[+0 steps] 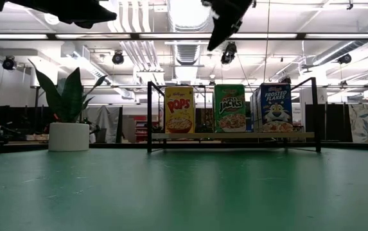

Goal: Stack cereal on shelf
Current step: Return to Home Position

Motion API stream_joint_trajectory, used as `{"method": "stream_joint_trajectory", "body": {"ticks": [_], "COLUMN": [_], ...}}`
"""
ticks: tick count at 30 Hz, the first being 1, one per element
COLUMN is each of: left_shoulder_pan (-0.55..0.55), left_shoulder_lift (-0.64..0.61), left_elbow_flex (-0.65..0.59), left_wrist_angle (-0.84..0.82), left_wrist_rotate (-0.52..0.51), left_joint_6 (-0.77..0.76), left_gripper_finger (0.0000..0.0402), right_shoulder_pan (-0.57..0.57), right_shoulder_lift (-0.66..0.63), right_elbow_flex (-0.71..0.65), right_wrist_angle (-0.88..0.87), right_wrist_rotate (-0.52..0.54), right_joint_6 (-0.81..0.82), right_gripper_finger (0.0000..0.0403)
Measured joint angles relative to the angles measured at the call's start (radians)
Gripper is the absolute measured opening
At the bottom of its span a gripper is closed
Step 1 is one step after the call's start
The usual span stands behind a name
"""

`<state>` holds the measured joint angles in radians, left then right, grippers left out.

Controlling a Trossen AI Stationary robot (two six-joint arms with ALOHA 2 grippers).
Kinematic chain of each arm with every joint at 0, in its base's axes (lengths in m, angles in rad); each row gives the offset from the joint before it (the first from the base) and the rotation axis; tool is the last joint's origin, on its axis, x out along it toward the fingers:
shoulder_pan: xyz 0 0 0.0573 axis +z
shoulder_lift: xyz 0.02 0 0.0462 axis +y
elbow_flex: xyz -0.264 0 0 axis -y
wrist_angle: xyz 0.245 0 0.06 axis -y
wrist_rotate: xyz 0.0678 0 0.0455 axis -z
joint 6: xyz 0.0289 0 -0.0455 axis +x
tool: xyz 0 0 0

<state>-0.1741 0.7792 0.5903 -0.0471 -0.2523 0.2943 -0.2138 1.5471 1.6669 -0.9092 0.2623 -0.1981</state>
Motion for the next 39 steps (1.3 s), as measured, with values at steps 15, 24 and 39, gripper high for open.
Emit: {"method": "stream_joint_trajectory", "body": {"ticks": [15, 24, 39], "left_shoulder_pan": [0.0, 0.0, 0.0], "left_shoulder_lift": [0.0, -0.025, -0.249], "left_elbow_flex": [0.0, -0.044, -0.159], "left_wrist_angle": [-0.002, -0.017, 0.012], "left_wrist_rotate": [0.0, 0.0, 0.0], "left_joint_6": [-0.025, -0.046, -0.057], "left_gripper_finger": [0.0003, 0.0003, 0.0003], "right_shoulder_pan": [0.151, 0.208, 0.207], "right_shoulder_lift": [-0.239, -0.493, -0.953], "right_elbow_flex": [-0.237, -0.662, -1.147], "right_wrist_angle": [0.14, 0.498, 0.841], "right_wrist_rotate": [-0.006, -0.039, -0.117], "right_joint_6": [0.013, -0.027, -0.046], "right_gripper_finger": [0.0012, 0.0012, 0.0012]}}
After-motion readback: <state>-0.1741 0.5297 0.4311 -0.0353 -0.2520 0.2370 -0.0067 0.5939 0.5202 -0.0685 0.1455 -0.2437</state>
